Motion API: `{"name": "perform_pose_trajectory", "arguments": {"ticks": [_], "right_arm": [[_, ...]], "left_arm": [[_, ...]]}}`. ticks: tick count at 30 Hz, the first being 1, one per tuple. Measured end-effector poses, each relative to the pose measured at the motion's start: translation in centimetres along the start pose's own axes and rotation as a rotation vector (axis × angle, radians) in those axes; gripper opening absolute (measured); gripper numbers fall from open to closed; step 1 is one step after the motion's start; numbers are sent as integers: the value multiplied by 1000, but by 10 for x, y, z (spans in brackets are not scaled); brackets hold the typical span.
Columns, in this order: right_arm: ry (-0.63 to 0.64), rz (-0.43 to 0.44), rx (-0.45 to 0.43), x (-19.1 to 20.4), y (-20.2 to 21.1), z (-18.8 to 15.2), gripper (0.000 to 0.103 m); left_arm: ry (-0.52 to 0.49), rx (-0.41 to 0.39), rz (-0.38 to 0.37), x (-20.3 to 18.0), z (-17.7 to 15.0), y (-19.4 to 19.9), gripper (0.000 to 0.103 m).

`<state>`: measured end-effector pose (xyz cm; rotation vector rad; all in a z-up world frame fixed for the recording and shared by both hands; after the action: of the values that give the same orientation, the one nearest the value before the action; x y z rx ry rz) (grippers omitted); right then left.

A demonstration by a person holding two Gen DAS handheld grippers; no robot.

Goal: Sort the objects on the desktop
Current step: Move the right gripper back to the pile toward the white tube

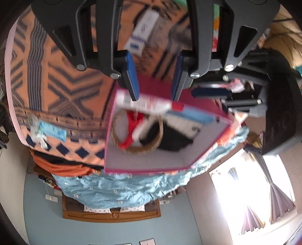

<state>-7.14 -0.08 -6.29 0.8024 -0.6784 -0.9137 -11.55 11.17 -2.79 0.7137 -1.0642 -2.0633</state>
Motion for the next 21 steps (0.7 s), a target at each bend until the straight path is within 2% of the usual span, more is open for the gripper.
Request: {"name": "perform_pose_trajectory", "arguments": {"ticks": [4, 9, 13, 21], "right_arm": [[-15, -40, 85, -2, -18, -46, 38], [-77, -79, 156, -9, -36, -93, 38], [-78, -118, 173, -5, -45, -108, 38], [-33, -198, 219, 5, -58, -117, 38]], "left_arm": [[4, 64, -11, -13, -17, -20, 19], [4, 97, -1, -23, -29, -33, 19], [6, 119, 3, -27, -37, -37, 19], [27, 118, 14, -23, -45, -32, 19]]}}
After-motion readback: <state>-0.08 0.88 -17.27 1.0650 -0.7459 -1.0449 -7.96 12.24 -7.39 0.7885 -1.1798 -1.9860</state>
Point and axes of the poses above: each gripper's, at about its wrist camera, not at the fingertips, and y roughly against the way its jaws point, x to its left, z to its top, the point moved 6 cm from there along -y, roughly the way its jaws point, and after that the axes turned 12 degrees about x, right-handed, at the moved point
